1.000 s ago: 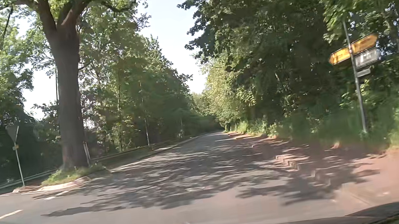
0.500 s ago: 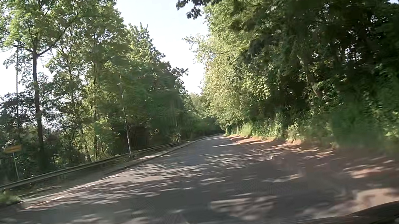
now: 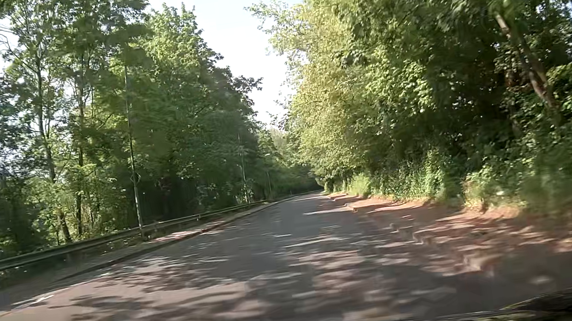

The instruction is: Follow the waypoints while adhering to traffic rules and regulations

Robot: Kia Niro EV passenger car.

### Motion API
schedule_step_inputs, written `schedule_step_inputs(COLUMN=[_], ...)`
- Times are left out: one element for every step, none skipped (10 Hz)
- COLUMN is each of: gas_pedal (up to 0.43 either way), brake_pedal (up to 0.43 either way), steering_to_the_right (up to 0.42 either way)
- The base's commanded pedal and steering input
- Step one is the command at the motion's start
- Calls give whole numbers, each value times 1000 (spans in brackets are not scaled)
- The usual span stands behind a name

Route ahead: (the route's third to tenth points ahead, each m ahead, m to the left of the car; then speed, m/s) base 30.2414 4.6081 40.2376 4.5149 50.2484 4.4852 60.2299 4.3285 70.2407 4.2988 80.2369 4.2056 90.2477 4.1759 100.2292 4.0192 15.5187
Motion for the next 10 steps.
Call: schedule_step_inputs(gas_pedal=[220,220,220,220,220,220,220,209,209,209], brake_pedal=[0,0,0,0,0,0,0,0,0,0], steering_to_the_right=[-1,-1,-1,-1,-1,-1,-1,-1,-1,-1])
